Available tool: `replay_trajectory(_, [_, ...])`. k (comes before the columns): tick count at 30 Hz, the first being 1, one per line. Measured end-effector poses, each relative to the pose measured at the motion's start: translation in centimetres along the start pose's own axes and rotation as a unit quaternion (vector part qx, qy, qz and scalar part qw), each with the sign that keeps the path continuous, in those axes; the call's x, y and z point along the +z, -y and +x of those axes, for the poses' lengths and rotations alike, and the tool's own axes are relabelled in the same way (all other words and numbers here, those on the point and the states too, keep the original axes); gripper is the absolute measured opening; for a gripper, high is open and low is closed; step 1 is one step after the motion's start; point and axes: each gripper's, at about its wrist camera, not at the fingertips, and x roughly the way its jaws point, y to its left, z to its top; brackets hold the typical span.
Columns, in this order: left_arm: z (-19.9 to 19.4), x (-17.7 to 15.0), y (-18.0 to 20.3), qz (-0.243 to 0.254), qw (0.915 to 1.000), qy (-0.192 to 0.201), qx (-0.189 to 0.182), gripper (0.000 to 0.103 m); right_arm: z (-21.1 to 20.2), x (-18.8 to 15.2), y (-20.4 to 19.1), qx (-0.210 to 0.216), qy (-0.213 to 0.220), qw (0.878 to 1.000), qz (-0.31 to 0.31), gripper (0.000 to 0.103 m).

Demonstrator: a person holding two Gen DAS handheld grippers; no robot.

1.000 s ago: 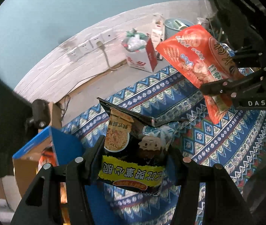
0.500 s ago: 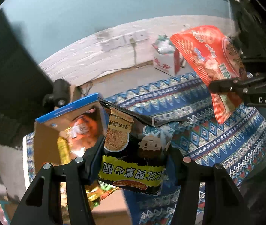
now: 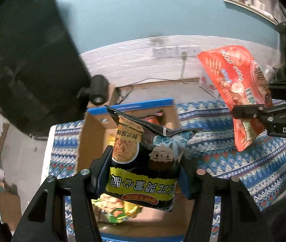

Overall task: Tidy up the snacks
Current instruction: 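Carry the dark pack and red-orange bag over the box with both grippers, then release the dark pack and red-orange bag into the box with both grippers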

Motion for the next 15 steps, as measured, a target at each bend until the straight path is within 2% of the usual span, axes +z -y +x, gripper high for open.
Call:
replay_trajectory(6, [1.9,-1.7,-4.9,-0.061,0.9977,-0.029,0.007,0.059,2.2,2.4,-3.1,0.018,-0.011,1.0,-0.011,0.038])
replay_trajectory(15, [4.1,-3.3,-8.2,-0.108,0.9925,-0.057,0.002,0.059,5.7,5.0,-6.1,0.035,-0.034,0.998,-0.025,0.038])
